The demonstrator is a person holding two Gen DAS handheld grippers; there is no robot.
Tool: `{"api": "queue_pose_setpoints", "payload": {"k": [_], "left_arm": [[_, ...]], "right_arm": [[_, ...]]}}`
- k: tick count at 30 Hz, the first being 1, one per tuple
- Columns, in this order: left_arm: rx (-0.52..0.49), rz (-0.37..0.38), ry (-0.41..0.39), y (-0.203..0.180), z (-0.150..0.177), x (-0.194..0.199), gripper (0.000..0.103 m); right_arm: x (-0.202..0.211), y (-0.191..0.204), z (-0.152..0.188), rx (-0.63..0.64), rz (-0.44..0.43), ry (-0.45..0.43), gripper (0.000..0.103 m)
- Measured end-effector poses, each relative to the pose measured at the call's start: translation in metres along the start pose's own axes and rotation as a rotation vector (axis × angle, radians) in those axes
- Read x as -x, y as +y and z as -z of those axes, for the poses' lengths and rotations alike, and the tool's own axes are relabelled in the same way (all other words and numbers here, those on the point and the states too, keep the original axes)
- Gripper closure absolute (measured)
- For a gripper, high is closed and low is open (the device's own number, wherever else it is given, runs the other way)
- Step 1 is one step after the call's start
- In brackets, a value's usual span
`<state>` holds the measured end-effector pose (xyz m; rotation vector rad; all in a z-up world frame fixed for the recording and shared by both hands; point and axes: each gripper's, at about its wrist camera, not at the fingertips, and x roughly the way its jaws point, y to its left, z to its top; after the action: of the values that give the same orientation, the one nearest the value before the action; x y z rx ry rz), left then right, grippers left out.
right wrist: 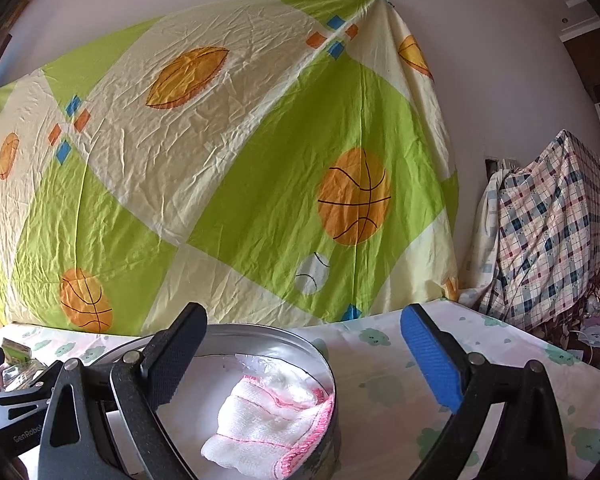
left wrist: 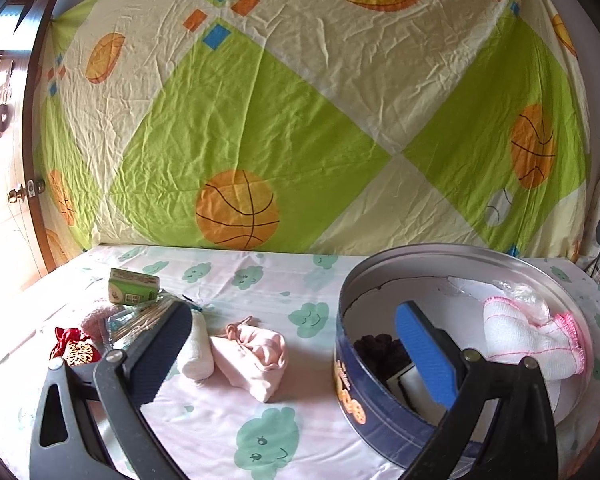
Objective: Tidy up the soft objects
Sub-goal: 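Lift both tools out of the tin, then grasp the red drawstring pouch with the left tool while the right tool grasps the white gauze roll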
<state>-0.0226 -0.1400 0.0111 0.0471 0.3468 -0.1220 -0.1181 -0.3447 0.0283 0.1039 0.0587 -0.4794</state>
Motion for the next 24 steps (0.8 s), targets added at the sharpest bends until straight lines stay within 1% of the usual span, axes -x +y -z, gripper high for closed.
{"api": "queue_pose_setpoints", "payload": {"k": [6,9,14,18,24], "left_arm": [[-0.008,-0.02,-0.002,0.016,0.001,0.001,0.0],[-0.017,-0.038,-0.002,0.026,0.001,0.001,0.0],[0.002,-0.068,0.016,0.049,0.002,-0.004,0.0],[0.015,-0.101,0.026,0.067,0.003,-0.007,0.0],[0.04,-0.157,0.046,0.097,0.004,-0.013,0.0]], "right_arm": [[0.01,0.0,-0.001,-0.008,0.028,-0.032,0.004],[0.014,-0.001,-0.001,-0.014,0.029,-0.041,0.004],[0.021,0.0,-0.001,-0.018,0.043,-0.06,0.004],[0.024,0.003,0.001,-0.038,0.017,-0.031,0.004],[0.032,0.022,0.003,-0.003,-0.014,-0.028,0.004]]}}
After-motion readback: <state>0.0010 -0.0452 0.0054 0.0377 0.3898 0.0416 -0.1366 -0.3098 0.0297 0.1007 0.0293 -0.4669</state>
